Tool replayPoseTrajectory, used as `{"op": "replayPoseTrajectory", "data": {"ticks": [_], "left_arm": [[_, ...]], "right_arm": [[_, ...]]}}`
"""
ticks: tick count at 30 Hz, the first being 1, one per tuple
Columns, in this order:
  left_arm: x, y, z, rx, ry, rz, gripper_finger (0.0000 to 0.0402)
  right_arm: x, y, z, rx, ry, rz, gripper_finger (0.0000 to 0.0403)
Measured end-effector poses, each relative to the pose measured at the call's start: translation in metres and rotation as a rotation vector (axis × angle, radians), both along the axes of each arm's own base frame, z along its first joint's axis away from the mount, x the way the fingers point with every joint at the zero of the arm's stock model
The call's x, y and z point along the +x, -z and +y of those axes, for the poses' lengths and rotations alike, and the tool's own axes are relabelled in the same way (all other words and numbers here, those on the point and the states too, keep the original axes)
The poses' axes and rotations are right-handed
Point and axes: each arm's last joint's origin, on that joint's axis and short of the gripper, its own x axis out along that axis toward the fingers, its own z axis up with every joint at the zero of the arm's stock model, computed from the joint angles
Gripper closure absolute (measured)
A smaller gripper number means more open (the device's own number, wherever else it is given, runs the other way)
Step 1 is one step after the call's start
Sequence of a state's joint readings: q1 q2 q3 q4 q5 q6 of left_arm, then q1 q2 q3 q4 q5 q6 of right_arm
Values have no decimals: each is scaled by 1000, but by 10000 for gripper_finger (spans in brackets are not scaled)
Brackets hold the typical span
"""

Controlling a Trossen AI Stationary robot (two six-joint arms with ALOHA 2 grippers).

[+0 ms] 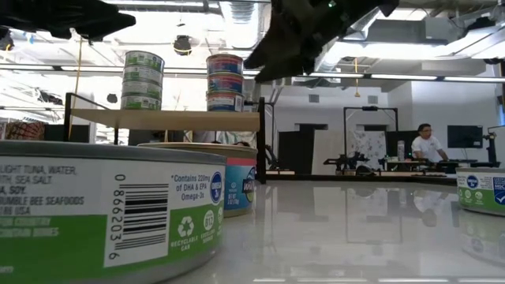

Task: Stack canned seafood by type on shelf
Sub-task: Stack the blue-pink tuna can on top of the other blue-pink tuna cans on the shelf

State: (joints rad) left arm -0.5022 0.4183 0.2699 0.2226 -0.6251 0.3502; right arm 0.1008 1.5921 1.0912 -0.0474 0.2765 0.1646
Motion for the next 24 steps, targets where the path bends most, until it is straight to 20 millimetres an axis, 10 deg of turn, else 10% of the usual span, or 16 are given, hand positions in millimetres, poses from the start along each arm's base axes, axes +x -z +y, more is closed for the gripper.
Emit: {"op": "replayPoseTrajectory", "data": {"ticks": [24], "left_arm": [[0, 5, -5, -304, 188, 30, 162]], "right_arm": [[-5, 12, 54, 230, -119, -3, 101]]}}
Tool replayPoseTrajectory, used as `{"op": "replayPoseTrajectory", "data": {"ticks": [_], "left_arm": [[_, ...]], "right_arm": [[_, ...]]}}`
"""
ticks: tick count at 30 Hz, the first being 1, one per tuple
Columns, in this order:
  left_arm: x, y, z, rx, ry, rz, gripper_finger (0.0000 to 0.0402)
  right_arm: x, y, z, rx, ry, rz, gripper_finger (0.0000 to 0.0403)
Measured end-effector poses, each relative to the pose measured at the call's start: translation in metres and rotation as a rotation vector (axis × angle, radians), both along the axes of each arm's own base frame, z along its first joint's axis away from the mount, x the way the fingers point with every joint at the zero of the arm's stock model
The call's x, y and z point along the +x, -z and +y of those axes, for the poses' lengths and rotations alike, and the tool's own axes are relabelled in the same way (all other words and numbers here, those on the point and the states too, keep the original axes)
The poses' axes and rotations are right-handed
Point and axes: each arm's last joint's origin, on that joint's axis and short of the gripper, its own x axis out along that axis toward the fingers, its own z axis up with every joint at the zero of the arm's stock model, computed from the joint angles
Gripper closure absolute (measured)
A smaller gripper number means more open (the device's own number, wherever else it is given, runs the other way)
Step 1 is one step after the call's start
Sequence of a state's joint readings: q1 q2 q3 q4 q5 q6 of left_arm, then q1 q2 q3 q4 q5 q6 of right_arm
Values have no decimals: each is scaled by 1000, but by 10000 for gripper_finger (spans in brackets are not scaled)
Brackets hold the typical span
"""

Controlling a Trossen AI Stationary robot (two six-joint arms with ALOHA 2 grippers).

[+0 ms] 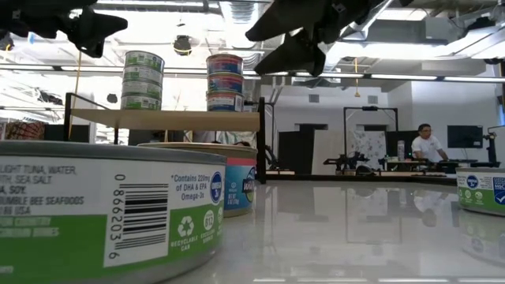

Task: Stack canned seafood by type on shelf
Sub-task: Stack the blue-pink tuna can on top of the other blue-pink tuna cans on the shelf

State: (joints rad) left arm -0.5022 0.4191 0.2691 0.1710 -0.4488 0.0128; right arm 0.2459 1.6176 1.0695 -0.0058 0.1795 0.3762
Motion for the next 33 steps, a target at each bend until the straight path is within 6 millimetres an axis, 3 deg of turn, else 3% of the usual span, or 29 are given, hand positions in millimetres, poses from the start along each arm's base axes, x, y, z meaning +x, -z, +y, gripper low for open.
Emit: {"op": "replayPoseTrajectory", "data": {"ticks": [6, 18, 28, 33], "left_arm": [[0, -2, 0, -22, -1, -19, 162], [0, -2, 0, -31, -3, -18, 162], [0, -2, 0, -41, -1, -17, 162], [0, -2, 0, -37, -3, -16, 162]], "right_arm": [[14, 23, 10, 27, -29, 91, 101], [24, 6, 20, 103, -93, 119, 101], [24, 9, 21, 100, -95, 132, 101], [32, 32, 22, 130, -85, 195, 101]]}}
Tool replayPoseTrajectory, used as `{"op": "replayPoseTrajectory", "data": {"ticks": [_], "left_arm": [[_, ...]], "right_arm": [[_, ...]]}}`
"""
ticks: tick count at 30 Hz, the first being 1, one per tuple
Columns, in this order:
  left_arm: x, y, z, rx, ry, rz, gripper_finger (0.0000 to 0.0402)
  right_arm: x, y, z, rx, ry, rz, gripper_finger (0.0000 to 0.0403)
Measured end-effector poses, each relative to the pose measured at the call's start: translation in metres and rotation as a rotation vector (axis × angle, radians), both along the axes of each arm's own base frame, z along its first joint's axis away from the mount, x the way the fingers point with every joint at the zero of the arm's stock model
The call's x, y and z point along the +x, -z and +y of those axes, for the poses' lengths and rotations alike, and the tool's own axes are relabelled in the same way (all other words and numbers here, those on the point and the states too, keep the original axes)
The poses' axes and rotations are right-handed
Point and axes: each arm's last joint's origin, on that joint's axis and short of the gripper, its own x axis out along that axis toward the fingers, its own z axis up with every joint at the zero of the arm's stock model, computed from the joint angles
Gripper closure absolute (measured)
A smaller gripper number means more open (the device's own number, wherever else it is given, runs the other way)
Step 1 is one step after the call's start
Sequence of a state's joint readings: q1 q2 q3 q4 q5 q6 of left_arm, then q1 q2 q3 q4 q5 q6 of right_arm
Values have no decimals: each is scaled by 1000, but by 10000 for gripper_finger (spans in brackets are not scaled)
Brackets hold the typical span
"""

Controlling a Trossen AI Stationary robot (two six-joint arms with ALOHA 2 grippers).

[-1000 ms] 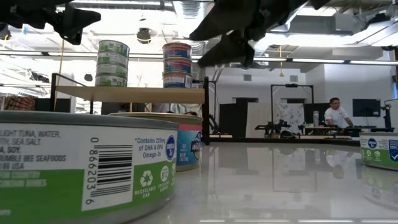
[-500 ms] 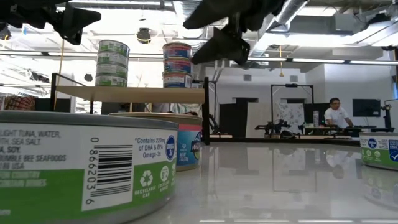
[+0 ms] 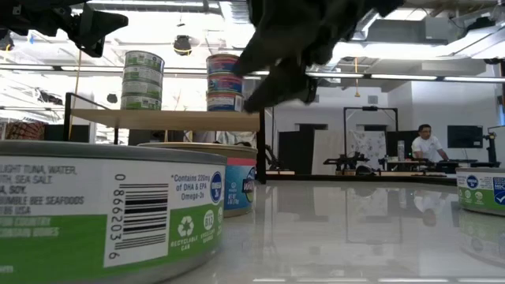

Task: Stack canned seafood by type on shelf
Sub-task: Stack the blue-pink tuna can on top of the other blue-pink tuna cans on the shelf

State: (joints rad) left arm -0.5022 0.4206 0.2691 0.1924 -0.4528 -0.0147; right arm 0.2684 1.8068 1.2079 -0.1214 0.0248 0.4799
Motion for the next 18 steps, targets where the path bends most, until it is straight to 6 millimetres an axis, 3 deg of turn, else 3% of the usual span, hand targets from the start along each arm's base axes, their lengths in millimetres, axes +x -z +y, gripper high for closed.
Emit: {"op": "replayPoseTrajectory", "data": {"ticks": [12, 18], "left_arm": [[0, -1, 0, -1, -8, -6, 162], [0, -1, 0, 0, -7, -5, 162]], "right_arm": [[20, 38, 1, 64, -31, 103, 101], [30, 41, 9, -82, -44, 158, 101]]}}
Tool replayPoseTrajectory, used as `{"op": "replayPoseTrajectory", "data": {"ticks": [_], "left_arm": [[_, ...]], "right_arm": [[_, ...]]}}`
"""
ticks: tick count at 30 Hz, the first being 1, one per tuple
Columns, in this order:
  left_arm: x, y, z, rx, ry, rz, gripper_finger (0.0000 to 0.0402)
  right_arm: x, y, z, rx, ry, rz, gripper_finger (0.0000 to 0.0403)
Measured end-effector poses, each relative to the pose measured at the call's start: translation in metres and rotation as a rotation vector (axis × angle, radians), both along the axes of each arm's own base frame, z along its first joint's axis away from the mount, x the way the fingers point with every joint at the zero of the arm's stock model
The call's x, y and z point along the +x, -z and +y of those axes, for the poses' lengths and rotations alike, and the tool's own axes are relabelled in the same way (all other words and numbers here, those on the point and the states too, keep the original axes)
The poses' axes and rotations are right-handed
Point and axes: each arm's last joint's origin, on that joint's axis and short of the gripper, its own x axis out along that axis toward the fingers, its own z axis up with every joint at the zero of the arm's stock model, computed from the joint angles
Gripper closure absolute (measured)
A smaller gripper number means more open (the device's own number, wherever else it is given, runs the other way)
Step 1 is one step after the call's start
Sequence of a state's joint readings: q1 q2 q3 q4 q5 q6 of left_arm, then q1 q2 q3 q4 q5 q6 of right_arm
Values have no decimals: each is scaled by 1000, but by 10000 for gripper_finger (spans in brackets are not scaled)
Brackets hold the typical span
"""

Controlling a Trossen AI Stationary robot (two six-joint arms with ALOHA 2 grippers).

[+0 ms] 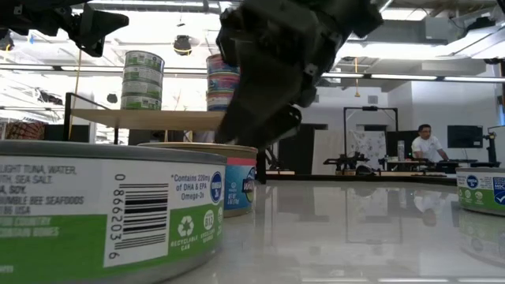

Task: Stack canned seafood by type on shelf
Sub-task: Stack the blue-pink tuna can on top of the other blue-pink tuna cans on the shelf

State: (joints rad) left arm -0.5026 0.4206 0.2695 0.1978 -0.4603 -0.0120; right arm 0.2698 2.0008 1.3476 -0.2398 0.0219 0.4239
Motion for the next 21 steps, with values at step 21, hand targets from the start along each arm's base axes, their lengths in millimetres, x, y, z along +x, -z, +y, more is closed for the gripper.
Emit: {"op": "replayPoseTrajectory", "data": {"ticks": [21], "left_arm": [[0, 0, 0, 1, 3, 4, 162]], "right_arm": [[-25, -14, -59, -252, 122, 310, 101]]}}
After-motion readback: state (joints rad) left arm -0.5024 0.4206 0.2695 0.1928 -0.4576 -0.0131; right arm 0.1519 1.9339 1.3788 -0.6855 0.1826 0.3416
